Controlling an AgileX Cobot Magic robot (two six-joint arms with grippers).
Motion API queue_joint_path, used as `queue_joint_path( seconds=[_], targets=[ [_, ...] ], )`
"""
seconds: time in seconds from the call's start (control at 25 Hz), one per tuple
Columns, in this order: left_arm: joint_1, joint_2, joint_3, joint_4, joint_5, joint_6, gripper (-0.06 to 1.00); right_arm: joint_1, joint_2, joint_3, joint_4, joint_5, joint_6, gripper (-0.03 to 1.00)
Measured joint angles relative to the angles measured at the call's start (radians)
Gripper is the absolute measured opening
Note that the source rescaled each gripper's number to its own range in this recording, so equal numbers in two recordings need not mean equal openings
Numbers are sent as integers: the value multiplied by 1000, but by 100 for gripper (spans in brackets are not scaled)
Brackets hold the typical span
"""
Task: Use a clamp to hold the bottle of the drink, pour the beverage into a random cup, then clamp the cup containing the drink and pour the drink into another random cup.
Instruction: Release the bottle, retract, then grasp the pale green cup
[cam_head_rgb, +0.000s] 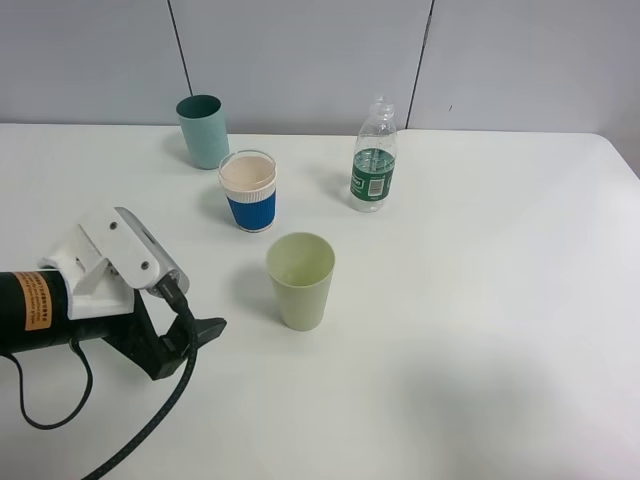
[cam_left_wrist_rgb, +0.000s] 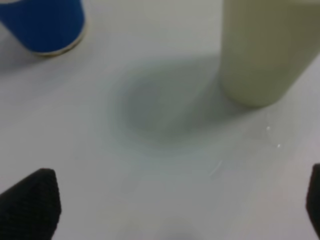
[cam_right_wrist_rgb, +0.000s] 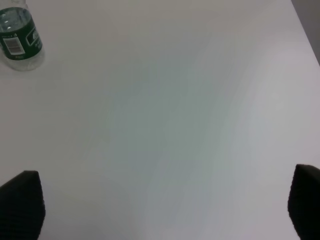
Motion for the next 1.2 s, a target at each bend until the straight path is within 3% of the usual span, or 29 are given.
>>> queue_joint_path(
  seconds=[0.28,0.72,1.2],
  targets=[
    [0,163,-1,86,-169,-5,100,0,0,0,0,0,0,94],
    [0,409,3,93,-523,22,100,0,0,0,0,0,0,94],
    [0,582,-120,120,-679,100,100,0,0,0,0,0,0,94]
  ],
)
